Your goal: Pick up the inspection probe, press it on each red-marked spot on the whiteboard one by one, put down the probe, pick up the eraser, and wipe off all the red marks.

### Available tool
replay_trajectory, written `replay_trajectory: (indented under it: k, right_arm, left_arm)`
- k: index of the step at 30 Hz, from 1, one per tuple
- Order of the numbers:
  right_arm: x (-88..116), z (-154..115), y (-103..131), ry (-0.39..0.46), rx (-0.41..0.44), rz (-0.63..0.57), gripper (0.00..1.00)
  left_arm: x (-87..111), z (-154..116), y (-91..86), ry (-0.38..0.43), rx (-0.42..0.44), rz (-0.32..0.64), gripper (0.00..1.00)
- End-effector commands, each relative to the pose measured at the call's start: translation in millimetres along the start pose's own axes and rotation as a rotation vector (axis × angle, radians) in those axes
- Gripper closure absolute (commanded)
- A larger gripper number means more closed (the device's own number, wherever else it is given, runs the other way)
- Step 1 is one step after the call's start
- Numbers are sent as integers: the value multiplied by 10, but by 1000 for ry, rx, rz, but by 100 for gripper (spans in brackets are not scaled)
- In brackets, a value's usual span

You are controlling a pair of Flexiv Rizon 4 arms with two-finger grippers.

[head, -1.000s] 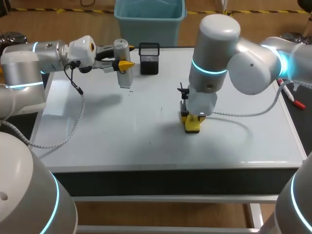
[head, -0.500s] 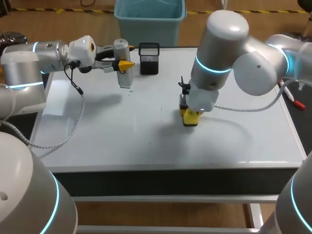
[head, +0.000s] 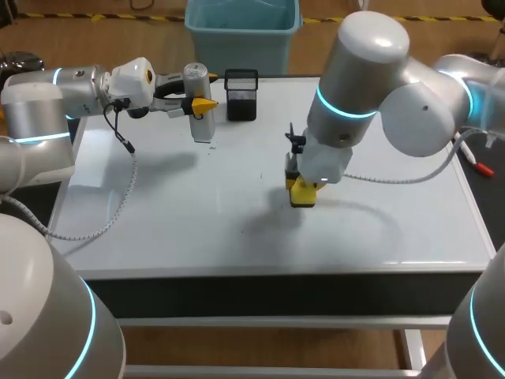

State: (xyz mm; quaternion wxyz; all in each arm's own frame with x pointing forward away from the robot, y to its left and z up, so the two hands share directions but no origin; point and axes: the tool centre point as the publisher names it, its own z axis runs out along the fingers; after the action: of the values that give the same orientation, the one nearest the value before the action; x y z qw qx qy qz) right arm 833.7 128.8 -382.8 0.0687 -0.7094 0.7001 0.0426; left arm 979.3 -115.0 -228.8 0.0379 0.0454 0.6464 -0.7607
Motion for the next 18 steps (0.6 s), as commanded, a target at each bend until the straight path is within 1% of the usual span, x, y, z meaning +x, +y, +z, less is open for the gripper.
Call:
replay_trajectory:
  k: [1,5,9,12,18]
  right_arm:
    - [-248,155,-10,45,-12,-20,100]
    - [-378,225,13,50,-19,-34,100]
    - [-461,323,2,55,-30,-38,100]
    - [-501,376,12,61,-35,-38,100]
    - [-515,469,20,82,-47,-36,100]
  left_arm:
    - [-8,-1,-12,2,-1,-1,100]
    - [-8,-1,-12,2,-1,-1,100]
    - [-8,-1,-12,2,-1,-1,100]
    - [-8,-1,-12,2,-1,-1,100]
    - [-8,-1,-12,2,-1,-1,100]
